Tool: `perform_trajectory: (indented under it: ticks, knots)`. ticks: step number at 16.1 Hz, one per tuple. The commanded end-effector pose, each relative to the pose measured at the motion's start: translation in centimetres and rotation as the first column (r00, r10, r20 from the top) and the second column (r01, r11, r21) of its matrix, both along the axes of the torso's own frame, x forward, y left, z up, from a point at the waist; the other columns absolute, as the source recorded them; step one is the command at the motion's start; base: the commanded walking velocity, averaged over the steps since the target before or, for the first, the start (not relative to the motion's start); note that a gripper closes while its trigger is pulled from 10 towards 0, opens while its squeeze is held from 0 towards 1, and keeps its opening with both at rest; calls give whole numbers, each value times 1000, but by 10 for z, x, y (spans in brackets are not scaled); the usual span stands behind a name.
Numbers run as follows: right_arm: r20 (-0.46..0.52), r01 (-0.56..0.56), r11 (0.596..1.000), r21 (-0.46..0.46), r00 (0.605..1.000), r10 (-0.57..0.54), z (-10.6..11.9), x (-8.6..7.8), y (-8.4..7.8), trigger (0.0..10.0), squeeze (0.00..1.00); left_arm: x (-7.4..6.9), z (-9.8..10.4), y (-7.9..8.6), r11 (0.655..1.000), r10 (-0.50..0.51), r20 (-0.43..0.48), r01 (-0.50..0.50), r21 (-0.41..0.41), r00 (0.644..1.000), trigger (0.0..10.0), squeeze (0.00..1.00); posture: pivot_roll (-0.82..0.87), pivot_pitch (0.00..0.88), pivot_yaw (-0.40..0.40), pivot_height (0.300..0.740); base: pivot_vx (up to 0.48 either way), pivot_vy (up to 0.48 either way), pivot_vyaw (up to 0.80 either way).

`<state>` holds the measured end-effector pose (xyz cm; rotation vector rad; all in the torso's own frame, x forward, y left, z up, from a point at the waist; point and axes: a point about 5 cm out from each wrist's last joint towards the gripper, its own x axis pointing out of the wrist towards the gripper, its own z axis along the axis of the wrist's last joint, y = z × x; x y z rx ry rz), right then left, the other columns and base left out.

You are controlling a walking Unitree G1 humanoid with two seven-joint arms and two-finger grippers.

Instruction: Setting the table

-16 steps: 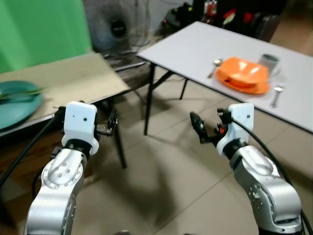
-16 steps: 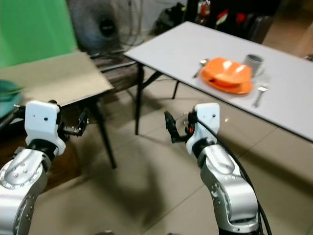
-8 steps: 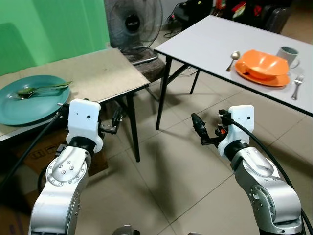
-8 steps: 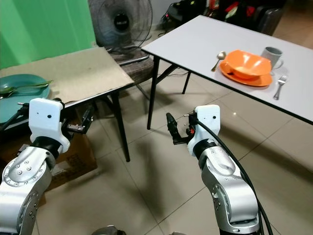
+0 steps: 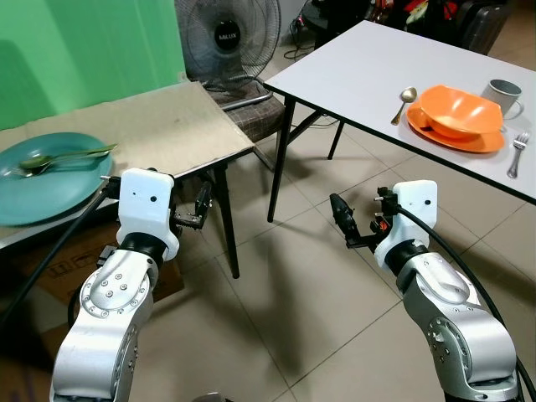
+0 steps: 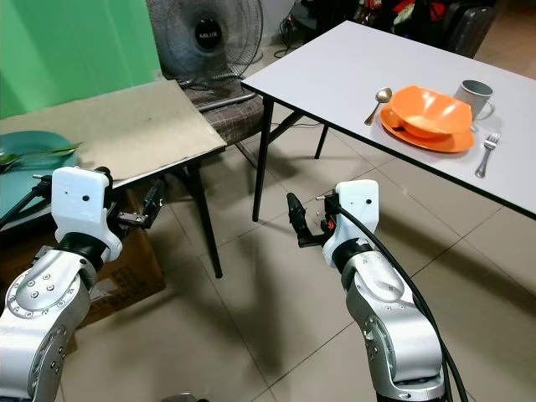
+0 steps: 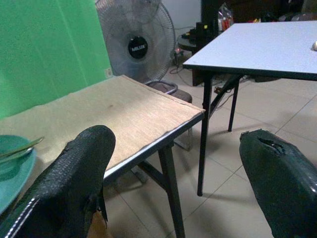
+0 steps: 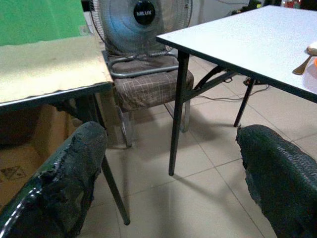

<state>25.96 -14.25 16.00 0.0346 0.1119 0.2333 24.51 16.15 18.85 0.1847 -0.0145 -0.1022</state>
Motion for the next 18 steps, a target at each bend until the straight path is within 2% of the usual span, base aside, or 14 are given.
perform_trajectory:
  ticks: [1,2,6,13,18]
  knots:
    - [8,3,1000,-11,1000,-3,0,-1,-1,10000,0,0,4,-1,1000,-10,9,10,4,1000,10000,455,33,49,-14,740,334,0,0]
    - [12,4,1000,-17,1000,-4,0,0,-1,10000,0,0,4,-1,1000,-13,9,13,5,1000,10000,455,32,45,-12,740,341,0,0]
    - [16,14,999,-37,1000,-14,1,1,-2,10000,0,0,3,-2,1000,-24,7,24,6,1000,10000,455,32,37,-11,740,339,0,800]
    - [18,-50,997,-56,999,51,0,5,3,10000,0,-2,5,-6,999,-49,10,49,18,999,10000,459,44,26,-14,740,339,0,800]
    - [20,-66,995,-78,997,68,-2,9,0,10000,0,-3,4,-10,998,-61,7,61,26,998,10000,463,42,25,-16,740,340,0,800]
